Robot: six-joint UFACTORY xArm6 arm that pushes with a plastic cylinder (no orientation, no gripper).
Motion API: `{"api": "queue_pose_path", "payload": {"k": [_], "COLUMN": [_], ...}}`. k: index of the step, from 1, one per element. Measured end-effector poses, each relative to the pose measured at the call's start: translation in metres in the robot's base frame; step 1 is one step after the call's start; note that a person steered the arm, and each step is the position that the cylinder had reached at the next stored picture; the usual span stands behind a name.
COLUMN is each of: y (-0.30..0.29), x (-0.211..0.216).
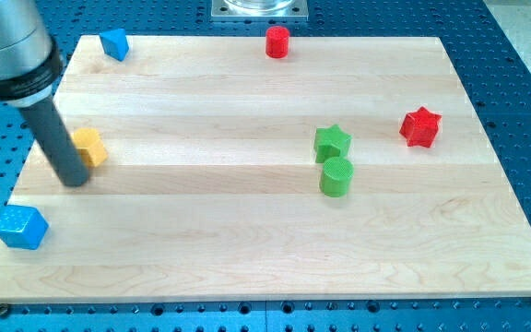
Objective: Keep the yellow blocks at the top right of the blue cube
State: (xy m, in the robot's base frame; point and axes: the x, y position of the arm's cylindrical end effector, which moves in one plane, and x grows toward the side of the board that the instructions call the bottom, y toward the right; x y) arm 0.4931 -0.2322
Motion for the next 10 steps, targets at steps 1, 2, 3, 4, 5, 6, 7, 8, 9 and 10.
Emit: {"api": "queue_pose_path", "payload": {"k": [1,2,3,4,5,6,7,8,9,10], "y": [-0.022,-0.072,-0.073,-0.072,-0.072,-0.064,-0.042,-0.042,-0.070,-0.041], "x": [0.033,0.024,0.000,-0.020,-0.050,-0.074,-0.051,-0.036,-0.014,0.009]}}
